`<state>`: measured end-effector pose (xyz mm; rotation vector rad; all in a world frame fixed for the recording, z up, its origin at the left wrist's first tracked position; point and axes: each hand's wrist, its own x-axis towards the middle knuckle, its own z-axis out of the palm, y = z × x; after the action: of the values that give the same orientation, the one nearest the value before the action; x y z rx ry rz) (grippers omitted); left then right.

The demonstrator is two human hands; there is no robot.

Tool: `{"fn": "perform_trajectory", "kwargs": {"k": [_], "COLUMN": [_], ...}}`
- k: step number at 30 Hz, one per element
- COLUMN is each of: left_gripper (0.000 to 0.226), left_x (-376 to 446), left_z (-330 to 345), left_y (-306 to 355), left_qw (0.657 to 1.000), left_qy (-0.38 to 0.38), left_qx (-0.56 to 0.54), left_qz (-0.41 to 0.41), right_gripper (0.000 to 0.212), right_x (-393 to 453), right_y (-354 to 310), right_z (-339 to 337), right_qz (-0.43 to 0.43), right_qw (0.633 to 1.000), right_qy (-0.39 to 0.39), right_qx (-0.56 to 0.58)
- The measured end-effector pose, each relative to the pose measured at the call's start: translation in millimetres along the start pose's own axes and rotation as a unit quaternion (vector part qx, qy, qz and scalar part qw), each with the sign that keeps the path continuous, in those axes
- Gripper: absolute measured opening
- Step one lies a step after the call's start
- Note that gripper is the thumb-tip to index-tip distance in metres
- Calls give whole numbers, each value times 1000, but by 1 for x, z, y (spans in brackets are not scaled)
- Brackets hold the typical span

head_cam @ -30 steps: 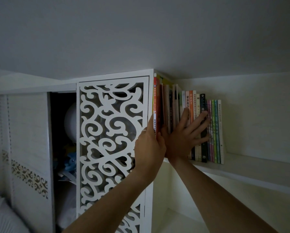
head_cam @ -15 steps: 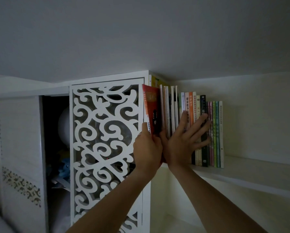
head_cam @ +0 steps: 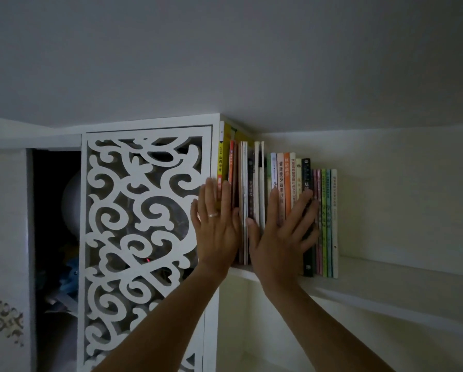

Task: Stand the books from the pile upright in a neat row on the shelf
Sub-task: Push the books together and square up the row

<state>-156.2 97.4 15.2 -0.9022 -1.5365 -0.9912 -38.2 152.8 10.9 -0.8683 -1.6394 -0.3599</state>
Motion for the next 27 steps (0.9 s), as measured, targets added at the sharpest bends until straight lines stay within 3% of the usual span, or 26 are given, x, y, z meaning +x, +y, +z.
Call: {"fn": "perform_trajectory", "kwargs": {"k": [4,8,12,15,18,23,27], "left_gripper": [73,68,69,69,65,66,68], "left_x": [-1,2,1,-3,-4,-5,-8], "left_z": [-2,-3,-3,0,2,4,0], "left_y": [2,2,0,0,1,3,16], "left_qw": [997,999,998,996,994,987,996], "left_qy": [-30,-20,-26,-11,9,3,1], "left_qx": [61,34,-3,30,61,98,54], "left_qz": [24,38,64,78,93,127,68], "right_gripper": [80,71,70,93,115,133,134], "right_x": [1,4,18,24,25,27,26], "right_y": [2,21,68,91,88,89,90], "right_z": [-5,-23,-39,-36,-32,-30,-29], "right_qz": [-16,-65,-144,-41,37,22,10], "right_qw": [1000,997,989,992,952,956,960], "right_qy": [-22,-36,17,-22,-114,-121,-122], "right_qx": [-3,-17,-11,116,282,267,253]}}
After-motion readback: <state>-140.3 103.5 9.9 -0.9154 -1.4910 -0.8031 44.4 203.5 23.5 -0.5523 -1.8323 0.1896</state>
